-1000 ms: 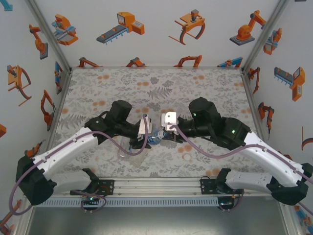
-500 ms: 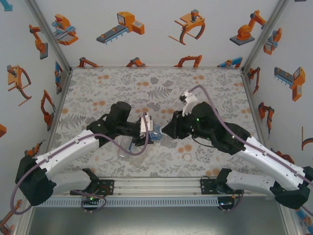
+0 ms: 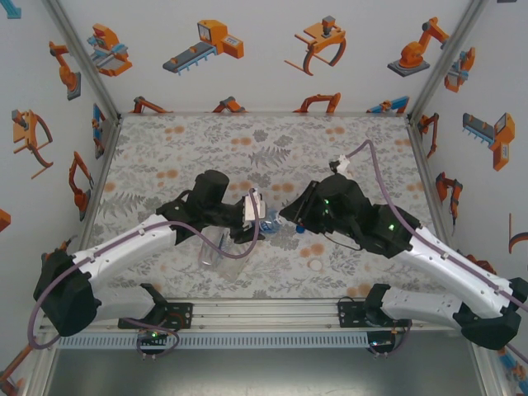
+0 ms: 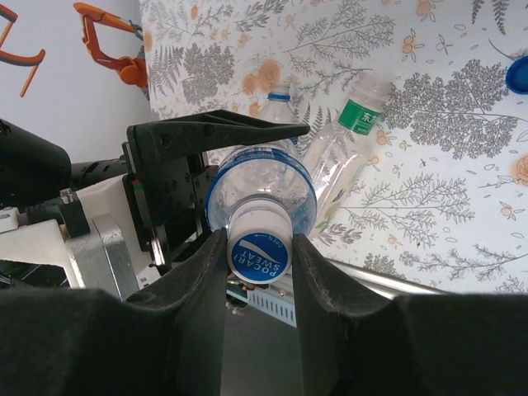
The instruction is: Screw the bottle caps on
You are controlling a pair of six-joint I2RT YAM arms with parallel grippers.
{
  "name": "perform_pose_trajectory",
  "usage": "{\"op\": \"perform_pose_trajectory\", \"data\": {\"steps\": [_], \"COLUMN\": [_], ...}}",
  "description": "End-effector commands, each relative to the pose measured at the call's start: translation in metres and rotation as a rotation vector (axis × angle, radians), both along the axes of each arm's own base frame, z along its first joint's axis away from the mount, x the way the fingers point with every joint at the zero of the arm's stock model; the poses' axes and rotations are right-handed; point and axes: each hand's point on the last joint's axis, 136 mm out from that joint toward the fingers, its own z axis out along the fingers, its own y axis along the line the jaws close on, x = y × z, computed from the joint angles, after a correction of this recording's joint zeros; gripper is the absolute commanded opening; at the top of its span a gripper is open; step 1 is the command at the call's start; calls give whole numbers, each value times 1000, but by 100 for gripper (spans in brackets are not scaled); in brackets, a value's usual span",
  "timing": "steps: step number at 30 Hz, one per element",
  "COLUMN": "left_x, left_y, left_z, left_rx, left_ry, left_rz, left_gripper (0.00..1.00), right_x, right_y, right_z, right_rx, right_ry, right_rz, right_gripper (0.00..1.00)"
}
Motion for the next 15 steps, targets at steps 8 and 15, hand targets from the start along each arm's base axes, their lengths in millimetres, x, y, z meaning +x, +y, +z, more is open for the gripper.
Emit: {"op": "perform_pose_trajectory", "data": {"steps": [8, 15], "left_x": [-11, -31], "left_y": [-6, 0], "left_z": [41, 44], "left_rx": [-102, -73], "left_ry": [-34, 25], "left_rz": [-63, -144], "left_gripper": [0, 0], "right_x": [-12, -62], "right_y": [-12, 13], "right_z": [81, 98], "right_rx": [-256, -384], "right_ry": [-484, -900], "right_rz": [337, 859], "right_gripper": [55, 50]}}
